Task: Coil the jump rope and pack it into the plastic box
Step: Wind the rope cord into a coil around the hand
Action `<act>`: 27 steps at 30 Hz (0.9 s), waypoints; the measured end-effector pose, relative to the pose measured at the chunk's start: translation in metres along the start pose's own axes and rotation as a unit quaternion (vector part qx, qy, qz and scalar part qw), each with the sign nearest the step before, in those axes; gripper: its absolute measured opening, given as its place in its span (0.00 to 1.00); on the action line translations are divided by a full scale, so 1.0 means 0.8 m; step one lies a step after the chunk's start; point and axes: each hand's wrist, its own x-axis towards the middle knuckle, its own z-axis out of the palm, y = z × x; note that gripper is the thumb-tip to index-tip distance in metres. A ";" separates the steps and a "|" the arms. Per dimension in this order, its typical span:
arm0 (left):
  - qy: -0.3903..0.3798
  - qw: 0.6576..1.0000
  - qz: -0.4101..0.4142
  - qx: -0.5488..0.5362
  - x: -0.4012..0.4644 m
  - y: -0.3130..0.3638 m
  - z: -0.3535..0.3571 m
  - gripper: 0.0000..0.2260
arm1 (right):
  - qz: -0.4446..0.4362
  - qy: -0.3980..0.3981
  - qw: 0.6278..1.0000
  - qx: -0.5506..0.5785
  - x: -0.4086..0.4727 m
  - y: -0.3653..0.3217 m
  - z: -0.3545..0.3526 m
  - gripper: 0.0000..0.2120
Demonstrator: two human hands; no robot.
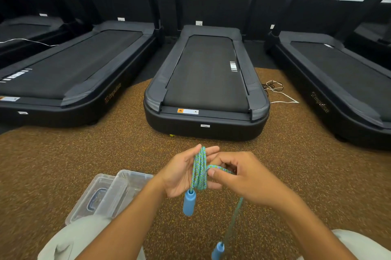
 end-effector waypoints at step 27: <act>-0.098 0.988 -0.077 0.091 -0.006 -0.015 0.026 0.25 | 0.007 0.090 0.995 0.044 0.014 0.045 -0.008 0.05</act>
